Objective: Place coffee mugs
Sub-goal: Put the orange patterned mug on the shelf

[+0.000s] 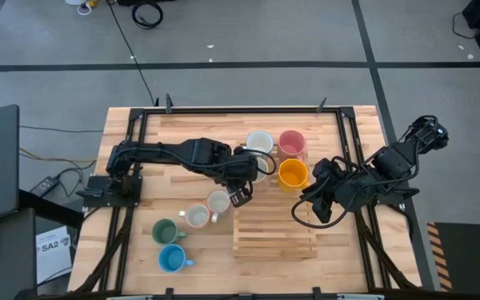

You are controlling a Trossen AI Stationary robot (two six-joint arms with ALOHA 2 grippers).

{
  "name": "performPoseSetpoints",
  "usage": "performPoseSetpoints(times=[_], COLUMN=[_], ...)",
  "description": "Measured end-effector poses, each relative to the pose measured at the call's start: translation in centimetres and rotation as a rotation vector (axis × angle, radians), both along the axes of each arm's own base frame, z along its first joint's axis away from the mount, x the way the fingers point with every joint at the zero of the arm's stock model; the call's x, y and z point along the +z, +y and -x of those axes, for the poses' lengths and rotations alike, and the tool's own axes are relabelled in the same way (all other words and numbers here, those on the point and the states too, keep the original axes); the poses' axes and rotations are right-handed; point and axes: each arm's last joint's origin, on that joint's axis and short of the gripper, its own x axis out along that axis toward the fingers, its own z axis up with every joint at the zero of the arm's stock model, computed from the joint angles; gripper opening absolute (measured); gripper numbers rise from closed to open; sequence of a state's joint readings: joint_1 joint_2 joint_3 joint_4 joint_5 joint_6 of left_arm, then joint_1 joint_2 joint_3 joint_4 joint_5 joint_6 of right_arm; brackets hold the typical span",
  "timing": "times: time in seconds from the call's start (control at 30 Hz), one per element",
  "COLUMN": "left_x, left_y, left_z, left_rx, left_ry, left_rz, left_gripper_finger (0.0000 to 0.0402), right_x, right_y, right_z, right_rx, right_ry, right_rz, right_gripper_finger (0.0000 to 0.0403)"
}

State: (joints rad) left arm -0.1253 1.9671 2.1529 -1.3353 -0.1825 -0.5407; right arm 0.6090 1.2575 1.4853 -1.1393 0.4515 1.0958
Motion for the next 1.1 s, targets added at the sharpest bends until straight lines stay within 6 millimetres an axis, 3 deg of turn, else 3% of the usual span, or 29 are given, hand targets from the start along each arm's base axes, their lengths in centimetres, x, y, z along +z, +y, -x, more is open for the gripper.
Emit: performPoseSetpoints(times=[0.4,0.83,1.1], left_x=[0.16,0.16,0.16], left_y=[-0.05,-0.05,-0.05], left_z=[-0.38,-0.38,-0.37], left_rx=[0.000,-0.015,-0.172], left_ry=[-0.042,-0.040,-0.016], left_rz=[0.005,-0.003,-0.080], left_gripper_finger=[0.0133,0.0137,0.0137], right_x=[0.00,0.00,0.00], right_y=[0.00,0.00,0.00], right_z=[0.00,0.00,0.00], right_rx=[0.000,0.000,0.000], right_ry=[0.000,0.000,0.000], right_rz=[0.000,0.000,0.000], right_gripper_finger=[0.0101,0.0101,0.0101])
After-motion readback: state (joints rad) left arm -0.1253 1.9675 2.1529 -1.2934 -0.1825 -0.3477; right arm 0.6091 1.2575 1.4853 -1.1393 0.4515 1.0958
